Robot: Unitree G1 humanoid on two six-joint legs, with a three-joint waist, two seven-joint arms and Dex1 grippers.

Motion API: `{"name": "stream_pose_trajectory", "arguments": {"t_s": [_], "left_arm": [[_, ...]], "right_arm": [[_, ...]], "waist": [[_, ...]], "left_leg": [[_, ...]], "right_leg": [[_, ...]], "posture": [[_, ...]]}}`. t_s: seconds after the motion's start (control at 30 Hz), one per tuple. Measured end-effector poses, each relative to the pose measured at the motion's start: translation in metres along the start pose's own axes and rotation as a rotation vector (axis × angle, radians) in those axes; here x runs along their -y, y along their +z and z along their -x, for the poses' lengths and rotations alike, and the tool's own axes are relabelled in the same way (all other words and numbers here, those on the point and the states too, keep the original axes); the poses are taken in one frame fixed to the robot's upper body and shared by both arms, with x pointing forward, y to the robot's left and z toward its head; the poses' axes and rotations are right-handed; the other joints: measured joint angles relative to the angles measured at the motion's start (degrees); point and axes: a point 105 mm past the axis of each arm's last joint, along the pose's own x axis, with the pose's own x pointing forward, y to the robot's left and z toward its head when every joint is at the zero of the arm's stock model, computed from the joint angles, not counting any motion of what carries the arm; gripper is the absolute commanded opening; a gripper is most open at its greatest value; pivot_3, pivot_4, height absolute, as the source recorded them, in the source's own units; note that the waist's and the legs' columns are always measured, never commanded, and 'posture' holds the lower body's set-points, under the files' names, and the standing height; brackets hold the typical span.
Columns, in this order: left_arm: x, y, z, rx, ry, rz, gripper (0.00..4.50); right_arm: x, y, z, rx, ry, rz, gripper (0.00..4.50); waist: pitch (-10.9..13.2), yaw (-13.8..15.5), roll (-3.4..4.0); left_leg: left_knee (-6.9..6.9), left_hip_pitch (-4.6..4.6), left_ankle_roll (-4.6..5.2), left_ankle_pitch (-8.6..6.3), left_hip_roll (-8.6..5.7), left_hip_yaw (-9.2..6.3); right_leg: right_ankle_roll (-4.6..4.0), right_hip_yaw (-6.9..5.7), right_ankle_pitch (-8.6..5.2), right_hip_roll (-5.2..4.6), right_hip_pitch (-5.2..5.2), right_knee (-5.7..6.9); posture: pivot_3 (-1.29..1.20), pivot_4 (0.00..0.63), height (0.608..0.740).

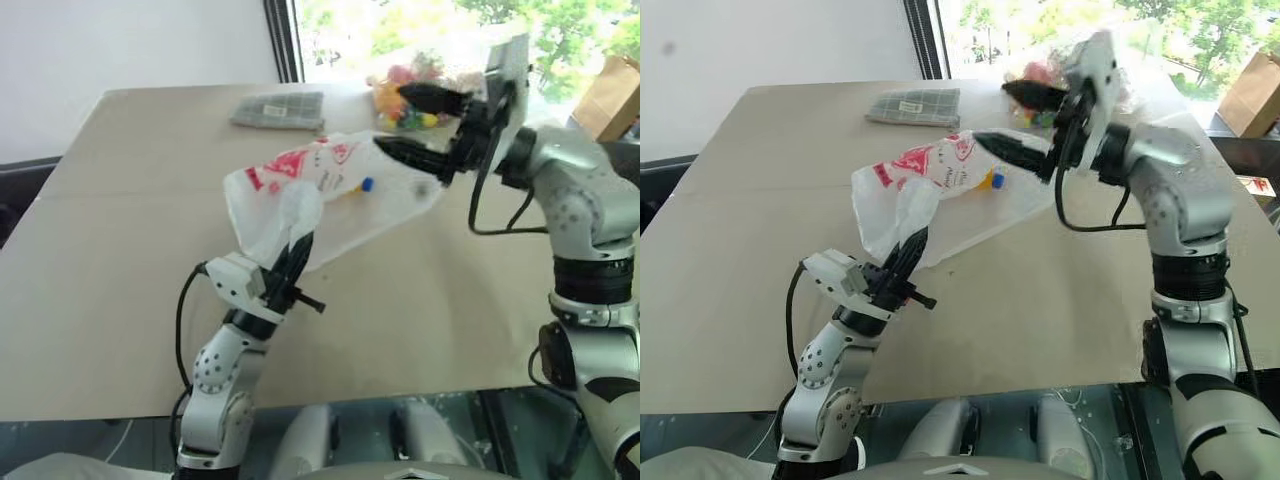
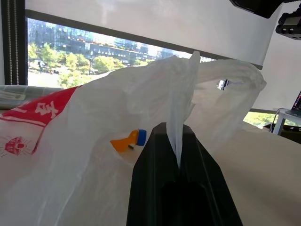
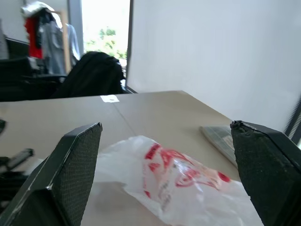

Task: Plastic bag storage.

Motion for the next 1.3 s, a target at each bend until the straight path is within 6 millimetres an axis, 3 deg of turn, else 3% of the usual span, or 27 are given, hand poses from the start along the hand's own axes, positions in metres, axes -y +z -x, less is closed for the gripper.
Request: {"name": "stream_pose_trajectory", "arguments": {"t_s": [0.13,0.23,0.4,0.5,0.73,0.77,0.9,1.0,1.07,1.1,1.17,1.23,1.3], "left_arm": [[0.001,-0.002,0.001,-0.004,0.003,0.008,0.00],[0.002,-0.001,0.000,-0.001,-0.002,0.008,0.00],[0.001,0.000,0.000,0.002,-0.003,0.003,0.00],[0.001,0.000,0.000,-0.001,-0.004,-0.001,0.00],[-0.004,0.003,0.001,0.005,0.007,-0.018,0.00],[-0.005,0.003,0.000,0.007,0.006,-0.019,0.00],[-0.010,0.009,-0.002,0.017,-0.005,-0.035,0.00],[-0.028,0.037,-0.021,0.090,-0.003,-0.069,0.00],[-0.036,0.080,-0.046,0.222,-0.031,-0.115,0.00],[-0.037,0.094,-0.052,0.262,-0.041,-0.129,0.00],[-0.045,0.139,-0.076,0.389,-0.057,-0.163,0.00],[-0.054,0.178,-0.093,0.483,-0.043,-0.181,0.00],[-0.064,0.200,-0.106,0.527,-0.029,-0.183,0.00]], "right_arm": [[0.006,-0.056,0.025,-0.251,-0.047,-0.005,4.42],[0.005,-0.086,0.029,-0.366,-0.060,0.011,4.42],[0.013,-0.092,0.025,-0.364,-0.112,0.022,4.42],[0.017,-0.092,0.027,-0.360,-0.132,0.025,3.73],[0.026,-0.089,0.036,-0.359,-0.162,0.041,0.27],[0.026,-0.088,0.037,-0.359,-0.162,0.040,0.02],[0.024,-0.083,0.041,-0.330,-0.150,-0.021,0.02],[0.028,-0.052,0.032,-0.180,-0.151,-0.136,0.02],[0.038,-0.012,0.020,-0.037,-0.166,-0.143,0.02],[0.041,-0.001,0.018,-0.002,-0.176,-0.135,0.02],[0.061,0.029,0.013,0.128,-0.264,-0.158,0.02],[0.079,0.043,0.013,0.214,-0.350,-0.200,0.02],[0.093,0.048,0.018,0.272,-0.416,-0.249,0.02]], "waist": [[0.0,-0.1,0.00],[0.0,-0.8,0.03],[0.0,-0.8,0.03],[0.0,-0.4,0.03],[0.0,-0.3,0.03],[0.0,-0.3,0.03],[0.0,-0.3,0.03],[0.1,-0.3,0.00],[0.1,-0.3,-0.02],[0.1,-0.3,-0.02],[0.1,-0.2,-0.13],[0.2,-0.3,-0.23],[0.2,-0.4,-0.26]], "left_leg": [[0.00,-0.02,0.03,-0.01,0.00,0.02],[-0.03,0.03,0.02,-0.01,0.10,0.13],[-0.01,0.06,0.02,-0.01,0.12,0.14],[0.02,0.05,0.02,-0.01,0.08,0.14],[0.02,0.04,0.02,-0.01,0.09,0.13],[0.02,0.04,0.02,-0.01,0.09,0.13],[0.02,0.02,0.02,-0.01,0.10,0.13],[0.06,0.02,0.02,-0.01,0.10,0.11],[0.17,0.00,0.01,0.00,0.09,0.12],[0.17,-0.01,0.01,0.00,0.09,0.12],[0.18,-0.04,0.01,0.00,0.03,0.11],[0.16,-0.07,0.01,0.00,-0.04,0.11],[0.13,-0.18,0.02,0.00,-0.11,0.12]], "right_leg": [[0.00,0.03,0.00,-0.01,0.01,-0.05],[0.00,0.15,0.00,0.13,-0.05,0.09],[0.00,0.16,0.00,0.16,-0.06,0.17],[0.00,0.14,0.00,0.10,-0.04,0.14],[0.00,0.13,0.00,0.11,-0.05,0.14],[0.00,0.13,0.00,0.11,-0.05,0.14],[0.00,0.13,0.00,0.11,-0.05,0.15],[0.00,0.11,0.00,0.13,-0.07,0.25],[0.00,0.08,0.00,0.16,-0.13,0.42],[0.00,0.05,0.00,0.16,-0.13,0.39],[0.00,-0.04,0.00,0.15,-0.13,0.36],[0.00,-0.07,0.00,0.10,-0.14,0.33],[0.00,-0.13,0.00,0.05,-0.25,0.51]], "posture": [[0.00,0.150,0.740],[0.00,0.150,0.740],[0.00,0.150,0.740],[0.00,0.150,0.740],[0.00,0.150,0.740],[0.00,0.150,0.740],[0.00,0.150,0.740],[0.00,0.150,0.740],[0.00,0.150,0.740],[0.00,0.150,0.740],[0.00,0.150,0.740],[0.00,0.150,0.740],[0.00,0.150,0.740]]}}
